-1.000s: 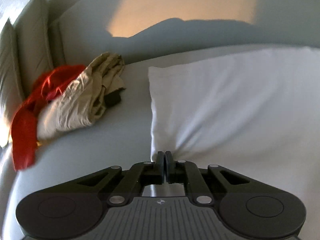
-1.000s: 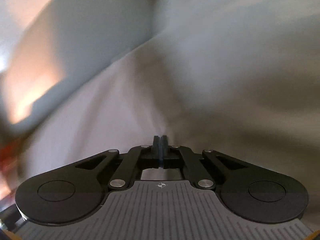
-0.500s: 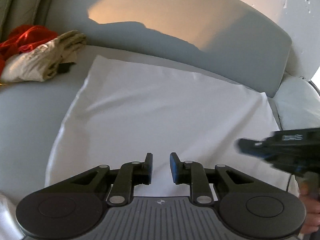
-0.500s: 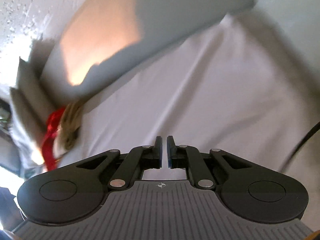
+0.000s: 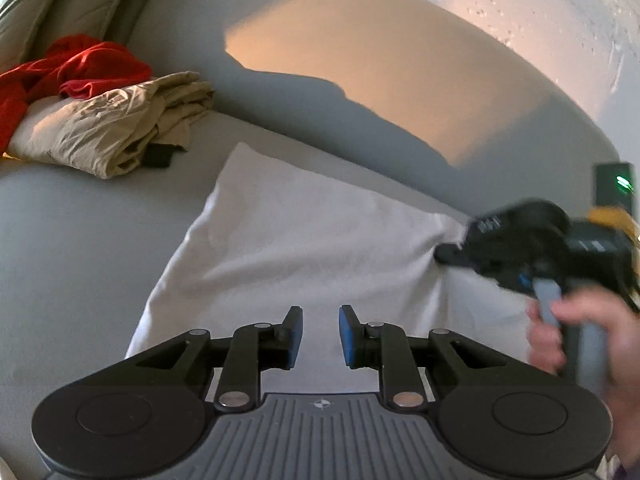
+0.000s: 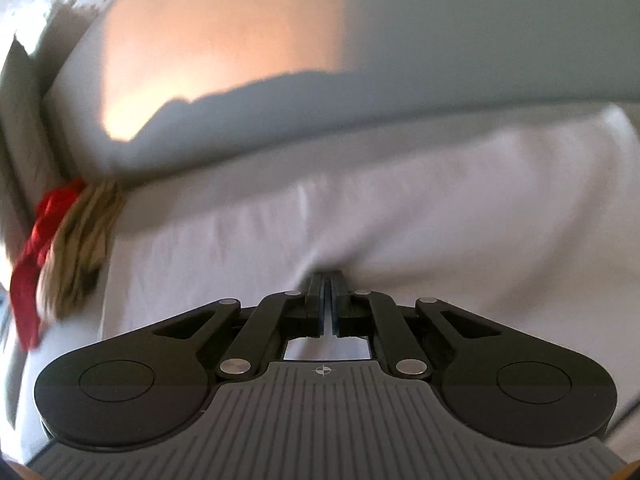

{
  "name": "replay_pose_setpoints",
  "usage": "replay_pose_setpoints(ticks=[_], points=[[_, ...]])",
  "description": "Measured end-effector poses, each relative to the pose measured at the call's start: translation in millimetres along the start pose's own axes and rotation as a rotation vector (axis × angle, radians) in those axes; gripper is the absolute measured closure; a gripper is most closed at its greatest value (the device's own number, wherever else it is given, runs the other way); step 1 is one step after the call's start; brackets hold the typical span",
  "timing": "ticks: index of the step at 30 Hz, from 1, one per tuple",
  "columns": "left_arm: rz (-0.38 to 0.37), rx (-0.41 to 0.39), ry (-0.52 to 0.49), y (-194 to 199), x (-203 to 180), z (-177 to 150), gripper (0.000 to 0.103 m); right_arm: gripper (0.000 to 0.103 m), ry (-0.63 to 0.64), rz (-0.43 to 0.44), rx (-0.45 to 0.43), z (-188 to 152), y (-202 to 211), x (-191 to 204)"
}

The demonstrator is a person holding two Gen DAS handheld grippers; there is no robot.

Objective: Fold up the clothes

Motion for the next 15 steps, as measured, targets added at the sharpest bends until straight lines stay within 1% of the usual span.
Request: replay_pose_setpoints(ticks=[2, 4, 6, 9, 10, 11, 13, 14, 15], points=[[-0.02, -0.005, 0.007, 2, -1, 1, 0.079, 0.096, -0.017, -0.003, -0.021, 14, -13, 5], [-0.028, 0.0, 0.004, 1, 0, 1, 0.078, 0.096, -0.021, -0.002, -0.057, 26, -21, 8], [-0.024, 0.009, 0.004, 0, 2, 0, 0.078, 0.095, -0.062, -0.009, -0.107, 36, -16, 6], [-0.04, 0.024, 0.027, 1, 2, 0, 0.078, 0.082, -0.08, -0.078, -0.251, 50, 25, -7], [-0.074, 0.037, 0.035, 3, -2, -1, 0.078, 0.072, -0.084, -0.085, -0.274, 50, 42, -13], [-0.139, 0.068, 0.042, 6, -11, -5, 0.079, 0.066, -0.091, -0.083, -0.272, 47, 60, -20], [-0.32, 0.172, 0.048, 11, -36, -18, 0.081, 0.066, -0.118, -0.059, -0.235, 31, 93, -32], [-0.379, 0.209, 0.038, 15, -48, -24, 0.082, 0.066, -0.134, -0.047, -0.217, 23, 111, -39], [-0.401, 0.225, 0.015, 20, -57, -28, 0.082, 0.066, -0.154, -0.034, -0.198, 13, 130, -48]])
Point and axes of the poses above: each gripper's, at about its wrist camera, not at the fingertips, and y roughly against the way its jaws point, x to its left, z to its top, the point moved 10 cm from there along -y, roughly the way its jaws point, and after that the axes turned 5 degrees about -x, right-handed, at the moved point
